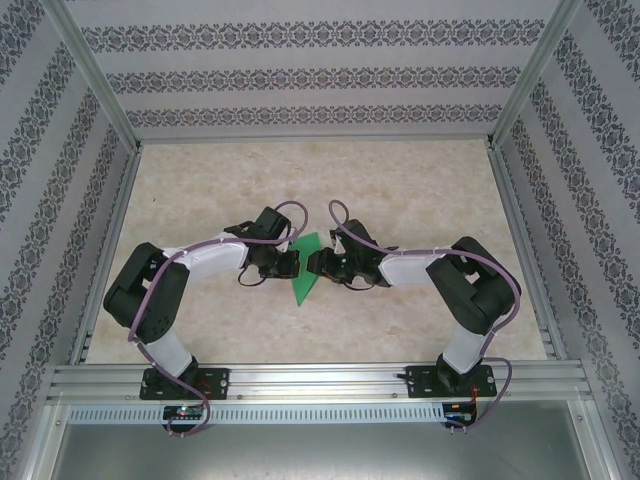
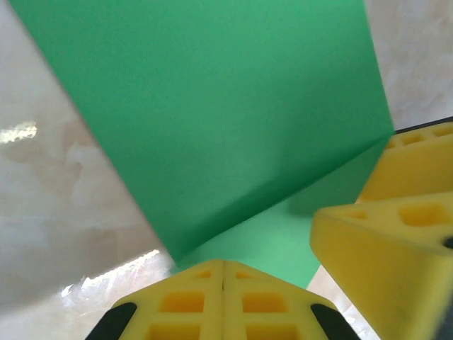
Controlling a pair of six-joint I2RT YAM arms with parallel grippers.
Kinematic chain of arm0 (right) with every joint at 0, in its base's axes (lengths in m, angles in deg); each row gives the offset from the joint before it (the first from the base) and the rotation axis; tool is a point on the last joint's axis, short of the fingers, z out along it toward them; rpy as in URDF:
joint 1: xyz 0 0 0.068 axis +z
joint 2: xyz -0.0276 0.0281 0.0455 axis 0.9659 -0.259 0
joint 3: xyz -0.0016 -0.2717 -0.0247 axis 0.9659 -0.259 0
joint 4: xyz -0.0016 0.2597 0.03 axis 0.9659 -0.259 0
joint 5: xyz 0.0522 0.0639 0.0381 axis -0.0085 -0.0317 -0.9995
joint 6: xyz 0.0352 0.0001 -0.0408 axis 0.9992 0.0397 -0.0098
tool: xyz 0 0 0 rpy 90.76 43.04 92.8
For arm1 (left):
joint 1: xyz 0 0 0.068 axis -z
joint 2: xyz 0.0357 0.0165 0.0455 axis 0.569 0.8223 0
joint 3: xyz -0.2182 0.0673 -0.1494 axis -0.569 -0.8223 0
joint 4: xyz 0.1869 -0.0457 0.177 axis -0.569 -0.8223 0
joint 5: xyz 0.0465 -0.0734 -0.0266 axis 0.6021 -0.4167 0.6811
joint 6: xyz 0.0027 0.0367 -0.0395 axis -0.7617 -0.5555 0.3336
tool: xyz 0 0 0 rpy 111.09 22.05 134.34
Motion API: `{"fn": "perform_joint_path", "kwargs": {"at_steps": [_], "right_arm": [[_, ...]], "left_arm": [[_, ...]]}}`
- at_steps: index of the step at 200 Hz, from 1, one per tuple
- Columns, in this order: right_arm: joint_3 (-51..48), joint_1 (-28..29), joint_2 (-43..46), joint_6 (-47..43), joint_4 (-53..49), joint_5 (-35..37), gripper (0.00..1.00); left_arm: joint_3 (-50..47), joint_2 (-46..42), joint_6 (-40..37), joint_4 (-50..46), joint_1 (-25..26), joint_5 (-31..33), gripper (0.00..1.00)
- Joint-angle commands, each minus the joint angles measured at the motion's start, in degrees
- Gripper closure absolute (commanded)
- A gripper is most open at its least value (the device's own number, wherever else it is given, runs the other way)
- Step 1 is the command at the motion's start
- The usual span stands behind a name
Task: Fold a paper plane with a square sheet of paper (pick it up from the middle)
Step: Fourth fold the wing at the center of the table.
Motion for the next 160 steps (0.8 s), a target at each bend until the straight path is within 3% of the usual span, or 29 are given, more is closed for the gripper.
{"fn": "perform_joint_path", "kwargs": {"at_steps": [1,54,95,160], "right_arm": [[2.3,-1.0,-1.5,-5.6,0.2,-2.5,0.58],[6.4,-1.9,-4.1,-12.7,-5.9,-6.3,0.62],[9.3,-2.0,-6.6,-16.0,-9.0,-7.9,0.72],[6.0,-1.6,-3.7,-6.3,-3.4,-3.1,0.90]], "left_arm": [[-0.9,0.9,-1.5,0.6,-0.7,1.2,0.94],[-1.1,1.1,-1.5,0.7,-0.8,1.9,0.94],[-1.8,-0.2,-1.4,1.7,-0.8,1.5,0.93],[-7.7,-10.1,-1.3,6.8,-0.7,0.4,0.81]]}}
